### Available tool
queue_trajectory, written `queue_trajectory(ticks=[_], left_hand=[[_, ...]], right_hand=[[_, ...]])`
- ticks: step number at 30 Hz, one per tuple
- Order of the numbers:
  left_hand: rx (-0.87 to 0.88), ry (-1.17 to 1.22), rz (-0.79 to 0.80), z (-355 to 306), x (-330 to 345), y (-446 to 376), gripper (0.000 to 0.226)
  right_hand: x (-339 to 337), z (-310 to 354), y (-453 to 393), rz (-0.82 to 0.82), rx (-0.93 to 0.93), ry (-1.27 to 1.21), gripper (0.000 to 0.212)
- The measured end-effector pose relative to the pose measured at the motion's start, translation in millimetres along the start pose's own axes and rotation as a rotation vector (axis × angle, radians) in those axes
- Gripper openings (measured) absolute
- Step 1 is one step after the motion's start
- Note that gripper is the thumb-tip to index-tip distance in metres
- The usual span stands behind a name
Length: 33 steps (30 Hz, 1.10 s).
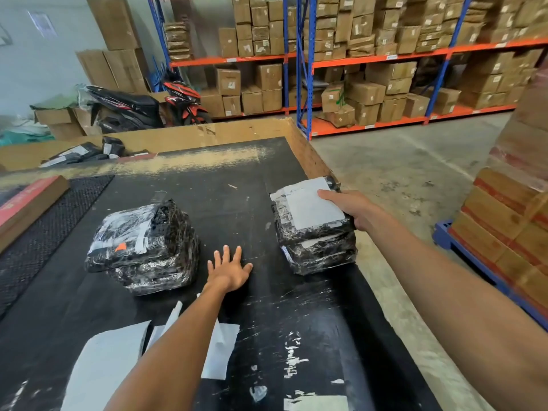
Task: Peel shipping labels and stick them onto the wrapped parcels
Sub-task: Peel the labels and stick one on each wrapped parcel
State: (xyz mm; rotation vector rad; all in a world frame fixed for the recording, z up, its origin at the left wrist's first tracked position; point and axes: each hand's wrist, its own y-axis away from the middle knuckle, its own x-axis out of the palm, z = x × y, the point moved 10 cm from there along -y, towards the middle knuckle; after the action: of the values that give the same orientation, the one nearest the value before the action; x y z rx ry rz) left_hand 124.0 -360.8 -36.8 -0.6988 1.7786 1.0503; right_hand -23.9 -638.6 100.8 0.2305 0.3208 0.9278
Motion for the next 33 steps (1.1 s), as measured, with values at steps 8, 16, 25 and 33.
queue_trajectory(ticks=[8, 16, 25, 33], left_hand=[[0.051, -0.032, 0.005, -5.2, 0.5, 28.7, 0.068], [0.098, 0.201, -0.138, -17.2, -26.2, 64.1, 0.051], [0.219, 0.496, -0.470, 48.7, -75.5, 143.5, 0.024], [0.083, 0.602, -0.547, 199.4, -72.6, 190.3, 0.043]], right_hand=[[-12.2, 29.7, 3.8, -0.231, -0.171, 0.656, 0.051], [10.2, 37.5, 35.0, -0.348, -0.284, 0.965, 0.047], [152.7, 29.6, 125.8, -0.121, -0.840, 0.683, 0.022], [325.4, -43.5, 175.2, 0.310, -0.537, 0.452, 0.018]])
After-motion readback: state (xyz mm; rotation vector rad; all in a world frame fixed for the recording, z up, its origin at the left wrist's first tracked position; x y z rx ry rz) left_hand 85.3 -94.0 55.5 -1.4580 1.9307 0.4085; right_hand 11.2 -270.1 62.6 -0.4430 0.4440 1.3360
